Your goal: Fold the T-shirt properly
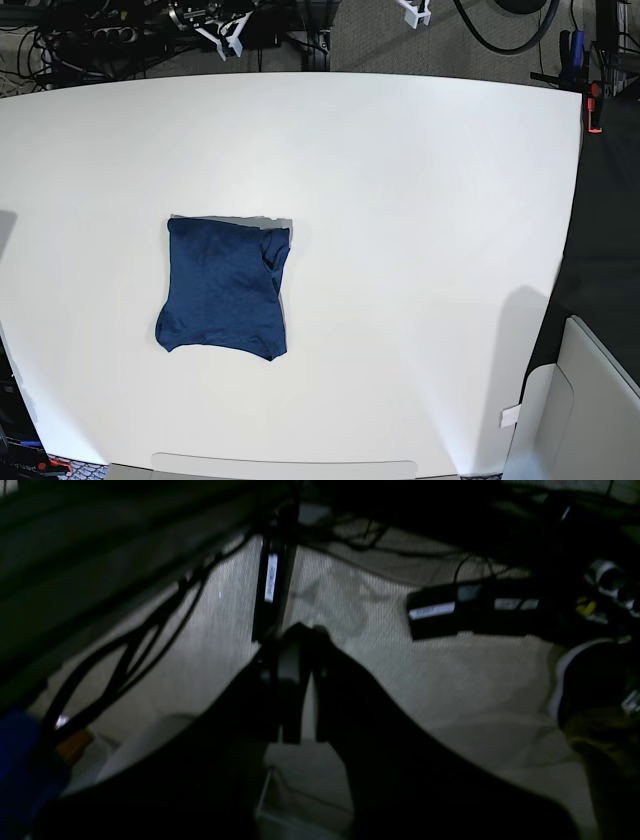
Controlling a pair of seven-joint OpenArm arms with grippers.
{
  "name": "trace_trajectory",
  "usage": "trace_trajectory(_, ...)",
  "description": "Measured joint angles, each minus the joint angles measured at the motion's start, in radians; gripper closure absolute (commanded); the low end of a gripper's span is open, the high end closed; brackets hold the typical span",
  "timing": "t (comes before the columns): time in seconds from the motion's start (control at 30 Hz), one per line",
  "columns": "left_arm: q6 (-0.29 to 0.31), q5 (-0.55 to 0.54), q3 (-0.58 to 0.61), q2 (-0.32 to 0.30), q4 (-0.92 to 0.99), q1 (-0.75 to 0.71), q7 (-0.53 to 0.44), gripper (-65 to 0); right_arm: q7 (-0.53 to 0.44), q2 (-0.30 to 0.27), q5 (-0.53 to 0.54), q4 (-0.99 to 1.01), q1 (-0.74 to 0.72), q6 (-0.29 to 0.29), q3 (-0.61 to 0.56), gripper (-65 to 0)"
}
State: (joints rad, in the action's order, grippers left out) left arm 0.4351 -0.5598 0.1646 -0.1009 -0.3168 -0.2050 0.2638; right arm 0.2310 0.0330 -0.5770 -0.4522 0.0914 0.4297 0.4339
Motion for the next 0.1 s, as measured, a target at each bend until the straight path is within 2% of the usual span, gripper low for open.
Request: trace_trajectory(0.1, 0.003, 0.002, 0.000, 0.006, 0.002, 0.006, 0.013, 0.0, -0.026, -0.011, 0.000, -0.004, 0.018, -0.008, 0.004, -2.4)
